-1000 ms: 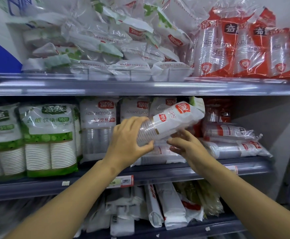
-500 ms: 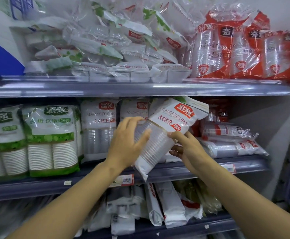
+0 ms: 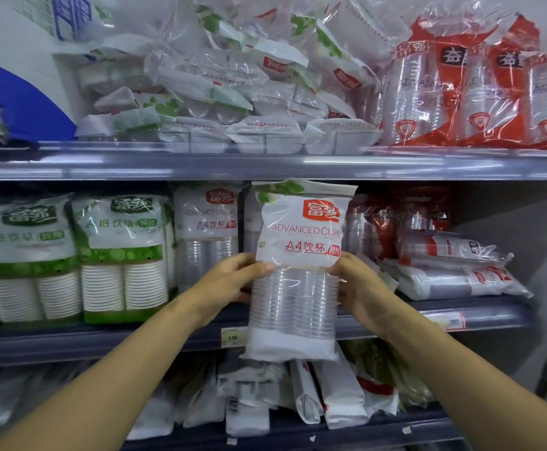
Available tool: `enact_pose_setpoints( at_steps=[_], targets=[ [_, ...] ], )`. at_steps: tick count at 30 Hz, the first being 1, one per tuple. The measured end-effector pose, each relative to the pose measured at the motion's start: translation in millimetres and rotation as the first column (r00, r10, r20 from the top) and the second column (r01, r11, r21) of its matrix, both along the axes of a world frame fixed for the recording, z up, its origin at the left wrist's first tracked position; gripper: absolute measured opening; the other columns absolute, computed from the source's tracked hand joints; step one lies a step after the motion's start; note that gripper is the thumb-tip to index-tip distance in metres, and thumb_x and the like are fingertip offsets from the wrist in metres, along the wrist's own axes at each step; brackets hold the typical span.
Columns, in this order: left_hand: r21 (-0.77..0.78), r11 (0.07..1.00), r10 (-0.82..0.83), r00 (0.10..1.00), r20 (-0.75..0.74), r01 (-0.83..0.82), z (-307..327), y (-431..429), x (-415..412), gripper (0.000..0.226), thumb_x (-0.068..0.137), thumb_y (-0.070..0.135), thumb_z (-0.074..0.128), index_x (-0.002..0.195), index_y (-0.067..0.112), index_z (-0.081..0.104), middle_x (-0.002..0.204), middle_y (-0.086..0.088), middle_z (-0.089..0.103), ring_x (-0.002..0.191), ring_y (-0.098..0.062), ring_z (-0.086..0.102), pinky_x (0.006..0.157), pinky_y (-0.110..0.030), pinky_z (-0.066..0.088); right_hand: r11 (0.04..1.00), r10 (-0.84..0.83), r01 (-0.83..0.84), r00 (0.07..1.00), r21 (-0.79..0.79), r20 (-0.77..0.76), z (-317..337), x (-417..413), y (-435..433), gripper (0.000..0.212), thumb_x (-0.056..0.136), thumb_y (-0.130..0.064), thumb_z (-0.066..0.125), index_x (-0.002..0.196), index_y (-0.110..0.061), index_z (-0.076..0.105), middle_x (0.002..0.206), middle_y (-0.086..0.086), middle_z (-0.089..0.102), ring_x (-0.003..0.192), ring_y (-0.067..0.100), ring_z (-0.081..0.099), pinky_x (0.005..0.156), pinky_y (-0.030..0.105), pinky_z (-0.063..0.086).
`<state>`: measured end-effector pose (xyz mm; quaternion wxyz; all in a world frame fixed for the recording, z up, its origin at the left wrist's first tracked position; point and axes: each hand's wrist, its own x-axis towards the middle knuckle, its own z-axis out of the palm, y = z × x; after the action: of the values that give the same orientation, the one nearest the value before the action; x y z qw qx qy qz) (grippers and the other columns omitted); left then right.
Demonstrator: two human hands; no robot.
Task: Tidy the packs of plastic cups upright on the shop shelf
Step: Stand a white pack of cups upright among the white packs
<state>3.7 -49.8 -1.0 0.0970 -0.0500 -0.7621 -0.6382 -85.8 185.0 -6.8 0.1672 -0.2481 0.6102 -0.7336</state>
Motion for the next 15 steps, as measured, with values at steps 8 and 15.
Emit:
enact_pose_setpoints(
  at_steps=[8, 15],
  targets=[
    [0.052, 0.967, 0.254, 0.962, -0.102, -0.249, -8, -37, 17, 0.053, 0.071, 0.048, 0.077, 0.116, 0.022, 0.064, 0.111, 0.006, 0.073, 0.102, -0.014, 0.07, 0.085, -0.037, 0.055, 0.994, -0.096, 0.101, 0.988, 0.037, -0.121, 3, 7, -63, 0.049, 0.081, -0.021, 0.078, 0.124, -0.016, 0.056, 0.115, 0.002, 0.074, 0.103, 0.019, 0.072, 0.097, 0.045, 0.054],
    [0.201, 0.907, 0.394, 0.914, -0.098, -0.369, -12, -65, 14, 0.036, 0.083, 0.033, 0.074, 0.115, 0.026, 0.059, 0.108, 0.007, 0.074, 0.095, -0.01, 0.071, 0.067, -0.025, 0.057, 0.992, -0.079, 0.093, 0.985, 0.083, -0.153, 8, 9, -111, 0.051, 0.079, -0.033, 0.076, 0.124, -0.019, 0.058, 0.116, -0.003, 0.074, 0.107, 0.018, 0.069, 0.1, 0.048, 0.052]
  ],
)
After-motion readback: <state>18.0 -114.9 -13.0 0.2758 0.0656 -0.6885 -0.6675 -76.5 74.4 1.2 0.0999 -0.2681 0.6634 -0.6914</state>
